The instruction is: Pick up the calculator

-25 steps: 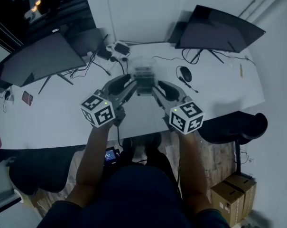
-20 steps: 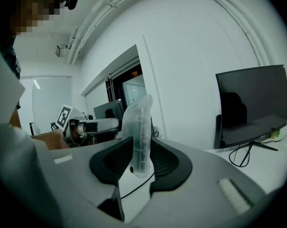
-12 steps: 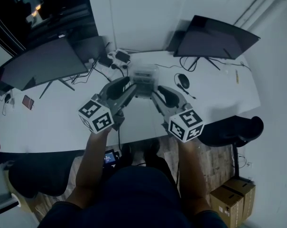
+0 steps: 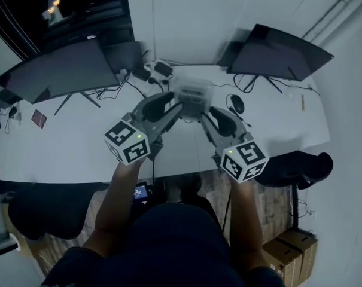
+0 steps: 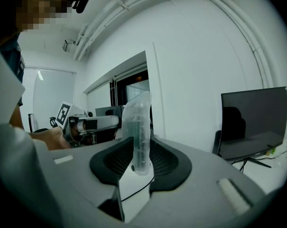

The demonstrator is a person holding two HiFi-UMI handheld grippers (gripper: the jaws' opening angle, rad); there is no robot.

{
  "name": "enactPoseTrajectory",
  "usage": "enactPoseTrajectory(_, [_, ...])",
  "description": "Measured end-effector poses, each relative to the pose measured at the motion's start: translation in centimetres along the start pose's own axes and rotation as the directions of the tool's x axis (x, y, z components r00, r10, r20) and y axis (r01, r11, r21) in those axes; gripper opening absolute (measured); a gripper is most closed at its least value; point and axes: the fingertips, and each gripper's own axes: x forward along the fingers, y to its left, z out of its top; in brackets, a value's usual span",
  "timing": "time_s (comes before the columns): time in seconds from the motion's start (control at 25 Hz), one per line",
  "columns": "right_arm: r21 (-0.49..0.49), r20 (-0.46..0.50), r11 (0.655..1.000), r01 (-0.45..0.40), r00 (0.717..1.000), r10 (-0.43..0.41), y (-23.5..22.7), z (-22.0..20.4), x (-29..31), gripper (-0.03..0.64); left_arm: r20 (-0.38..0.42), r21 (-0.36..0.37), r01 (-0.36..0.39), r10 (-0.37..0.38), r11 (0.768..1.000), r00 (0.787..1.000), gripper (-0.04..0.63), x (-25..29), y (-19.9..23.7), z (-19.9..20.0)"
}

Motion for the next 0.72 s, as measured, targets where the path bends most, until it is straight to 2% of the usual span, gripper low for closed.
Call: enactPoseTrajectory(0.72, [0.016, -0.031, 1.0, 0.002, 1.0, -0.002, 0.05, -0.74, -0.46, 0.117, -0.019, -0.016, 0.003, -0.003, 1.0, 1.0, 0.141, -0.02, -0.42, -0.81])
